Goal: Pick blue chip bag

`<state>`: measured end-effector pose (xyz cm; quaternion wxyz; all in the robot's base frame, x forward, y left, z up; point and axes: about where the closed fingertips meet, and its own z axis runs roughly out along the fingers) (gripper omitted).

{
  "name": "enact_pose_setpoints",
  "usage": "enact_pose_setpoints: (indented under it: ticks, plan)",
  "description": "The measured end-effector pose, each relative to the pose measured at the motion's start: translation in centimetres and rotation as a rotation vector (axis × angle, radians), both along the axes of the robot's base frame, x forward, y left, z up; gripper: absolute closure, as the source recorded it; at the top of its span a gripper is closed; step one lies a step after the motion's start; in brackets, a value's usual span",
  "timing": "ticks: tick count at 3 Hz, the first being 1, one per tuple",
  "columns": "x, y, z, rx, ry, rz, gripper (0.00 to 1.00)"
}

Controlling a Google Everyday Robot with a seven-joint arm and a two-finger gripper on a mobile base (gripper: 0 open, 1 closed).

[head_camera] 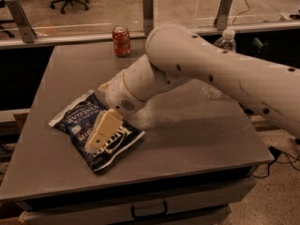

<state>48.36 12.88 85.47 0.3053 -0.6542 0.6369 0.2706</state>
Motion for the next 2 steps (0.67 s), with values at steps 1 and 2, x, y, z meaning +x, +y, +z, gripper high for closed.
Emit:
enact_pose_setpoints:
  ticks: [1,2]
  plan:
    - [0.03,0.27,-1.95,0.011,0.07,-0.057,0.18]
    - [0.05,0.59,-2.6,0.021,0.106,-0.088,0.41]
